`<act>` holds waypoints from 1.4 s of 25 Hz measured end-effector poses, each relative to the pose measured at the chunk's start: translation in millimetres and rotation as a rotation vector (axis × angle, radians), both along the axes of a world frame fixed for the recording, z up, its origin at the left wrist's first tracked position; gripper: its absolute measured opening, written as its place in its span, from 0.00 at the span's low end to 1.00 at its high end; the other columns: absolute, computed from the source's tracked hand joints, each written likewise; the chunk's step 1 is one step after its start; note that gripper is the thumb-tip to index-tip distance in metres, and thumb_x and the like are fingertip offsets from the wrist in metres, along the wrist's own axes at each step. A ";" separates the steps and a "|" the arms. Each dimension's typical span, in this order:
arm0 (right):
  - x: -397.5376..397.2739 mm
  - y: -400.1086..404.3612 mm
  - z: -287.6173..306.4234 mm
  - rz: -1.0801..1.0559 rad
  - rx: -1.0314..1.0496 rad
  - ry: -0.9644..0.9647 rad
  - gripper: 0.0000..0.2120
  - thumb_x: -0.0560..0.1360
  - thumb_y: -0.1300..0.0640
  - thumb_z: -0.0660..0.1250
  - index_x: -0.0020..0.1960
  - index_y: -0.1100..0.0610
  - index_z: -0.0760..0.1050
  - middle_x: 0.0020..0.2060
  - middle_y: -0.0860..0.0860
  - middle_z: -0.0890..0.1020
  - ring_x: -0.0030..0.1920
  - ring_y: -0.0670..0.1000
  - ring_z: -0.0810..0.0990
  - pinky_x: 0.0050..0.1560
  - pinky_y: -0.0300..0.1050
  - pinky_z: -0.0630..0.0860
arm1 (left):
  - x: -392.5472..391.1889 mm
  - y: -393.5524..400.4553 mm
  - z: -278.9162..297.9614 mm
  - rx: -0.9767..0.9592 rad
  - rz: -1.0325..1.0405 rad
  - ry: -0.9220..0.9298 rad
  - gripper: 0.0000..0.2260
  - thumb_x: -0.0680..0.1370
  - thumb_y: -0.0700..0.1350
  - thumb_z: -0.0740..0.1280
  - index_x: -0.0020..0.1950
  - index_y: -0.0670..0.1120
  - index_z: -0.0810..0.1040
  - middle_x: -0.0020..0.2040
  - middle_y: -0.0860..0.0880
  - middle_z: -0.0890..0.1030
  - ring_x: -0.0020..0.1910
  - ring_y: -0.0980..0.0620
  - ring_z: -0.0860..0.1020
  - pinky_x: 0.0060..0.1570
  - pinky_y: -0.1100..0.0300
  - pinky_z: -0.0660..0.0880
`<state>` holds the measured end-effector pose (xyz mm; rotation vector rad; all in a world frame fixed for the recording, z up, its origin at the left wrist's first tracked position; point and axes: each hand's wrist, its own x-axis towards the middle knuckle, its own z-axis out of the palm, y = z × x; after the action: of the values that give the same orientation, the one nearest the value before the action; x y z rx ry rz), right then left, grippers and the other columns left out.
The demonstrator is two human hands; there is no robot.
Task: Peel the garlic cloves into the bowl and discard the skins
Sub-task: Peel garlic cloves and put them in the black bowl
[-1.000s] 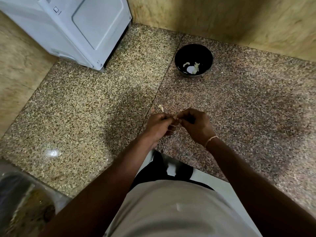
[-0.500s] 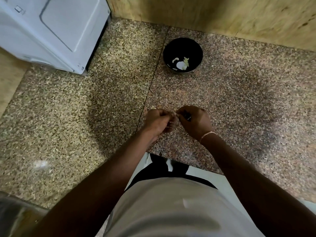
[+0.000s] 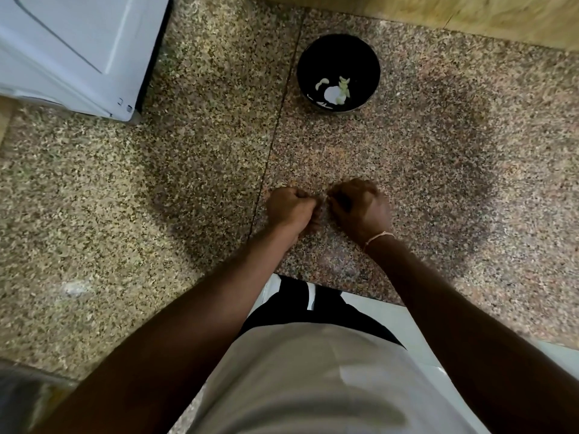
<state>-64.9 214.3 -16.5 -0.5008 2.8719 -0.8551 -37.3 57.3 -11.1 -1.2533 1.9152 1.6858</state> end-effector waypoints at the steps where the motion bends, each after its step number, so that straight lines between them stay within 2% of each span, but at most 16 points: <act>1: 0.6 -1.8 -0.1 0.010 0.015 0.021 0.07 0.77 0.54 0.69 0.53 0.52 0.85 0.47 0.51 0.85 0.48 0.55 0.80 0.46 0.46 0.76 | -0.1 -0.1 -1.5 -0.006 0.001 0.001 0.05 0.76 0.38 0.76 0.41 0.38 0.83 0.36 0.38 0.85 0.27 0.40 0.84 0.30 0.45 0.84; 8: 1.3 -5.8 3.2 0.082 0.087 0.028 0.10 0.80 0.53 0.64 0.52 0.55 0.83 0.45 0.52 0.83 0.46 0.55 0.78 0.45 0.52 0.77 | -0.5 -2.0 -5.0 0.016 0.002 -0.006 0.07 0.76 0.40 0.77 0.43 0.37 0.84 0.33 0.41 0.85 0.25 0.43 0.83 0.26 0.55 0.80; 16: -1.7 -6.3 6.7 0.139 0.120 0.061 0.09 0.82 0.55 0.63 0.54 0.55 0.82 0.46 0.53 0.81 0.46 0.55 0.78 0.39 0.50 0.76 | -3.5 -7.4 -8.8 0.069 -0.018 -0.020 0.07 0.76 0.41 0.77 0.41 0.39 0.84 0.33 0.40 0.85 0.28 0.43 0.84 0.30 0.53 0.81; 20: -5.0 -5.6 9.0 0.179 0.120 0.050 0.09 0.81 0.56 0.64 0.55 0.54 0.83 0.48 0.53 0.82 0.49 0.57 0.78 0.41 0.48 0.73 | -5.8 -7.2 -11.4 0.101 0.008 -0.028 0.08 0.76 0.41 0.77 0.40 0.40 0.84 0.33 0.39 0.85 0.25 0.44 0.82 0.27 0.55 0.80; 25: -6.4 -4.6 11.2 0.193 0.115 0.023 0.10 0.82 0.54 0.64 0.56 0.54 0.83 0.49 0.53 0.82 0.51 0.58 0.79 0.42 0.51 0.76 | -7.2 -6.0 -13.5 0.096 0.033 -0.042 0.07 0.77 0.40 0.76 0.41 0.39 0.84 0.33 0.39 0.85 0.24 0.45 0.81 0.26 0.55 0.79; 31: -4.9 -6.4 12.2 0.201 0.133 0.070 0.09 0.81 0.56 0.64 0.55 0.55 0.83 0.49 0.53 0.82 0.49 0.58 0.79 0.40 0.50 0.74 | -9.2 -5.8 -9.3 0.092 0.045 -0.060 0.07 0.77 0.40 0.76 0.40 0.38 0.84 0.31 0.40 0.84 0.24 0.45 0.81 0.28 0.52 0.82; 35: -3.9 -7.2 13.9 0.210 0.159 0.100 0.08 0.80 0.57 0.65 0.55 0.55 0.83 0.48 0.54 0.82 0.47 0.58 0.80 0.37 0.46 0.72 | -9.2 -4.3 -9.6 0.055 0.032 -0.067 0.07 0.77 0.40 0.76 0.44 0.36 0.86 0.34 0.39 0.85 0.28 0.42 0.83 0.31 0.48 0.84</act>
<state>-68.7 207.2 -2.6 -0.8286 2.8758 -0.5794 -46.5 53.0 -20.7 -1.3098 1.8074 1.6778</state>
